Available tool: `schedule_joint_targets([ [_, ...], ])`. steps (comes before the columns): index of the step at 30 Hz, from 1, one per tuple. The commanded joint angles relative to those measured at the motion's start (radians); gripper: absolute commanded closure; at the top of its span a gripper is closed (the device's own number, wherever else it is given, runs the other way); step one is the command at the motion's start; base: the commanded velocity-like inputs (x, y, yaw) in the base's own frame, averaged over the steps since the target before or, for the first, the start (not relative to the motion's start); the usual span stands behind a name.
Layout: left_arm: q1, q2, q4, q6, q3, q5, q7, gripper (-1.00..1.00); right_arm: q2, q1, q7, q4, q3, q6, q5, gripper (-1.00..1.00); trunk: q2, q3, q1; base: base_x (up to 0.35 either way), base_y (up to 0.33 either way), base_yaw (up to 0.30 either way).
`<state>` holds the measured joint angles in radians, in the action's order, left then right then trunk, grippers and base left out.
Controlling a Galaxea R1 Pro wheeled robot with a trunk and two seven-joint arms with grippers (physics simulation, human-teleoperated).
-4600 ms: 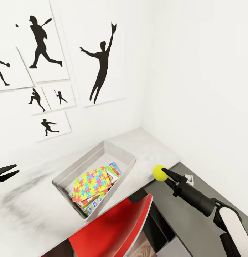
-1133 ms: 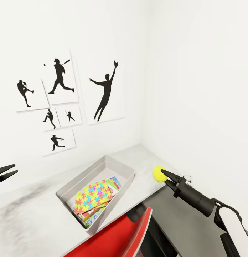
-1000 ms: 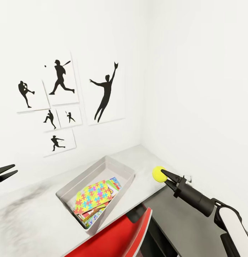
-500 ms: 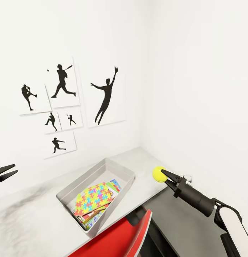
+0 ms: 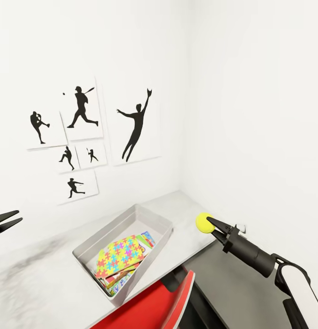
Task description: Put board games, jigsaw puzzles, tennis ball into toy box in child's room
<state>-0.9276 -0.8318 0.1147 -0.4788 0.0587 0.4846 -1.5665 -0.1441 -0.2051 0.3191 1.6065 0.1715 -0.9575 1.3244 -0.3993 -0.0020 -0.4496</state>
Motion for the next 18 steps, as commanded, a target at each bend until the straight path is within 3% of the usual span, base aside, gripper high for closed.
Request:
schedule_joint_targets([
  [1,0.0,0.0,-0.001,-0.011,0.006,-0.008,-0.004,-1.0,0.0,0.0,0.004,0.0,0.001,-0.004,-0.005,1.0,-0.001,0.0,0.0,0.0,0.0,0.002],
  [18,0.0,0.001,-0.001,-0.011,0.006,-0.008,-0.004,-1.0,-0.003,0.0,0.004,-0.001,0.002,-0.004,-0.019,1.0,-0.001,0.0,0.0,0.0,0.0,0.0],
])
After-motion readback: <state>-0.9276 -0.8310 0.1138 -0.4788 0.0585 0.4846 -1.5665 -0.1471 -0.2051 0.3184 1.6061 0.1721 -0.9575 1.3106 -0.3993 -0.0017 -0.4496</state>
